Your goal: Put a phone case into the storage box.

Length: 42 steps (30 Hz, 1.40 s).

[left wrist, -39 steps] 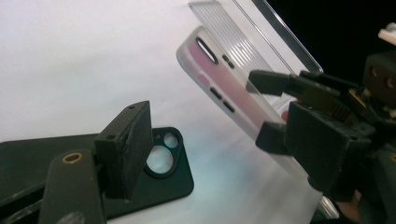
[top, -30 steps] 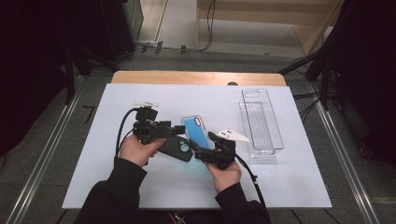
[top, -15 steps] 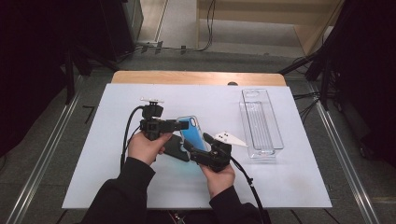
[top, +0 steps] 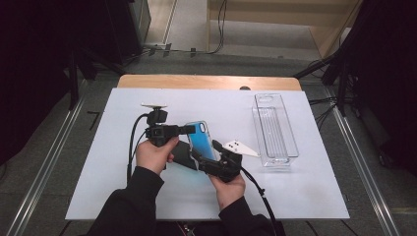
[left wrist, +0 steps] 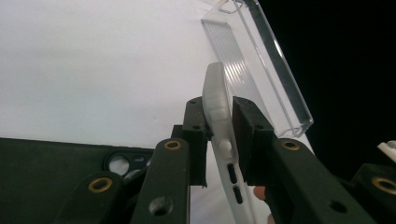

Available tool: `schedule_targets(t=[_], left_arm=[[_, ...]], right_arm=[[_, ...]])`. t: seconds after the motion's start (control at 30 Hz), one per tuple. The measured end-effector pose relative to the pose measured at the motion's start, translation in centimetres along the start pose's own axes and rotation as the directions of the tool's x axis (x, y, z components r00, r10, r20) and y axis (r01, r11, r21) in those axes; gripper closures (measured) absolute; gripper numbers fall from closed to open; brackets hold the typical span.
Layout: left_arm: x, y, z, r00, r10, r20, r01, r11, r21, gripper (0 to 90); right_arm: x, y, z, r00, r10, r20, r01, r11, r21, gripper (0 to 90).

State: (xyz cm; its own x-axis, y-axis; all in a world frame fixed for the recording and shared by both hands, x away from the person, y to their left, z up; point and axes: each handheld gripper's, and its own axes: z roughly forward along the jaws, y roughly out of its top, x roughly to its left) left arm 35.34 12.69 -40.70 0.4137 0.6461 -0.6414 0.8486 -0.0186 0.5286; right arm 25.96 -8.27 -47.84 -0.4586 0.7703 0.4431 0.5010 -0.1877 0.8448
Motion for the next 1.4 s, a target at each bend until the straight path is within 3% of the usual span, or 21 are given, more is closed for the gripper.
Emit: schedule_targets(t=[0.13,0.17,0.27,0.33,0.4,0.6,0.77,0.93,1.07,1.23,1.3,1.4], left_arm=[[-0.1,-0.1,-0.1,0.9996,-0.012,0.027,0.012,0.9999,-0.006,80.5],[0.0,-0.1,-0.1,0.9983,-0.029,0.052,0.029,0.9996,-0.001,81.0],[0.2,-0.2,-0.3,0.9962,-0.049,0.072,0.050,0.9987,-0.009,81.4],[0.2,-0.1,-0.5,0.9985,-0.029,0.046,0.030,0.9994,-0.019,81.4],[0.2,-0.1,-0.8,0.9982,-0.026,0.053,0.027,0.9993,-0.026,81.4],[-0.6,-0.1,-1.3,0.9990,0.039,0.021,-0.038,0.9981,-0.049,81.3],[-1.1,-0.3,-1.4,0.9946,0.102,-0.015,-0.103,0.9917,-0.076,81.2],[-1.5,-0.6,-1.4,0.9859,0.162,-0.042,-0.166,0.9817,-0.094,81.1],[-1.7,-0.9,-1.5,0.9757,0.213,-0.051,-0.218,0.9692,-0.115,81.1],[-1.9,-1.2,-1.3,0.9654,0.252,-0.066,-0.259,0.9581,-0.123,81.1],[-2.0,-1.3,-1.3,0.9622,0.265,-0.064,-0.271,0.9539,-0.129,81.1],[-2.4,-1.6,-1.4,0.9508,0.300,-0.076,-0.309,0.9387,-0.153,81.1]], right_arm=[[0.2,-0.2,0.1,0.9995,-0.027,0.017,0.027,1.000,0.008,14.3],[0.2,-0.2,0.1,0.9993,-0.033,0.019,0.033,0.999,0.007,14.2],[0.2,-0.2,0.0,0.9984,-0.054,0.015,0.054,0.998,0.010,12.8],[0.0,0.2,-0.1,0.9967,-0.076,-0.028,0.076,0.997,0.020,7.7],[-0.2,0.5,-0.1,0.9958,-0.082,-0.042,0.083,0.996,0.037,0.0],[-1.1,1.4,-0.1,0.9946,-0.076,-0.071,0.084,0.989,0.125,0.0],[-1.9,1.7,-0.6,0.9939,-0.087,-0.067,0.099,0.973,0.210,0.0],[-2.4,1.9,-1.1,0.9912,-0.054,-0.120,0.083,0.966,0.246,0.0],[-2.3,2.0,-1.5,0.9863,-0.092,-0.137,0.126,0.956,0.266,0.0],[-2.9,2.2,-1.9,0.9760,-0.103,-0.191,0.160,0.938,0.307,0.0],[-3.1,2.3,-2.0,0.9748,-0.110,-0.194,0.166,0.938,0.304,0.0],[-3.2,2.7,-2.0,0.9727,-0.101,-0.209,0.162,0.940,0.301,0.0]])
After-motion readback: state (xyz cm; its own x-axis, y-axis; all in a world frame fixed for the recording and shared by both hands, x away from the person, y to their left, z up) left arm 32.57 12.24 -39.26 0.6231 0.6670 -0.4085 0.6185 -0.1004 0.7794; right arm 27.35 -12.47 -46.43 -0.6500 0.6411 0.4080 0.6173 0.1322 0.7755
